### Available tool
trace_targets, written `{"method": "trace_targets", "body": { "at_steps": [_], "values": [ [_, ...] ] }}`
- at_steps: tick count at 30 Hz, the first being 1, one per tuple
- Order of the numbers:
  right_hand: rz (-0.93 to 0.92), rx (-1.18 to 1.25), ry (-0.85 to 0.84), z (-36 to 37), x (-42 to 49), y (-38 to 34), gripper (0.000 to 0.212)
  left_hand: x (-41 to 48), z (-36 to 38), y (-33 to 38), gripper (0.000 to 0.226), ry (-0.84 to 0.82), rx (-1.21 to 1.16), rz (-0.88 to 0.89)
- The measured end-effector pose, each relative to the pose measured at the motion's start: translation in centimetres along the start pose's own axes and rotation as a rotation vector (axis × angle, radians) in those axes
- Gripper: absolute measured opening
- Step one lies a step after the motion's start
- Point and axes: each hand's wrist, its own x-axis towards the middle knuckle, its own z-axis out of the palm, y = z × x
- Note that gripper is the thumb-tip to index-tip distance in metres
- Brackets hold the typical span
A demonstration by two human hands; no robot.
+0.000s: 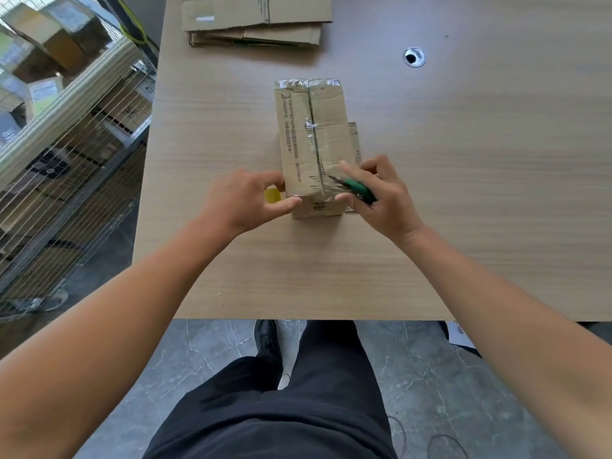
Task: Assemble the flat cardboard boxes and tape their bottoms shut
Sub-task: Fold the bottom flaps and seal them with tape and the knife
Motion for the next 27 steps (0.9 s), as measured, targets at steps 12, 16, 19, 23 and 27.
{"method": "trace_targets", "body": {
  "at_steps": [12, 16, 19, 23, 27],
  "values": [
    [-0.107, -0.065, 0.031, 1.9, -0.9, 1.3, 0.05, 0.9, 0.9, 0.5, 0.062, 0.132, 0.061, -0.032],
    [-0.005, 0.129, 0.108, 2.4, -0.3, 0.9, 0.043, 1.1, 0.8, -0.4, 0.062, 0.135, 0.069, -0.023],
    [-0.019, 0.162, 0.091, 2.6, -0.1, 1.6, 0.026, 1.3, 0.9, -0.5, 0.056, 0.141, 0.062, 0.002],
    [-0.074, 0.019, 0.06, 2.5, -0.8, 2.5, 0.034, 1.8, 1.2, -0.4, 0.056, 0.144, 0.041, 0.013],
    [0.002, -0.093, 0.056, 1.9, -0.4, 0.4, 0.042, 2.2, 0.9, -0.3, 0.064, 0.095, 0.046, -0.027]
  ]
}}
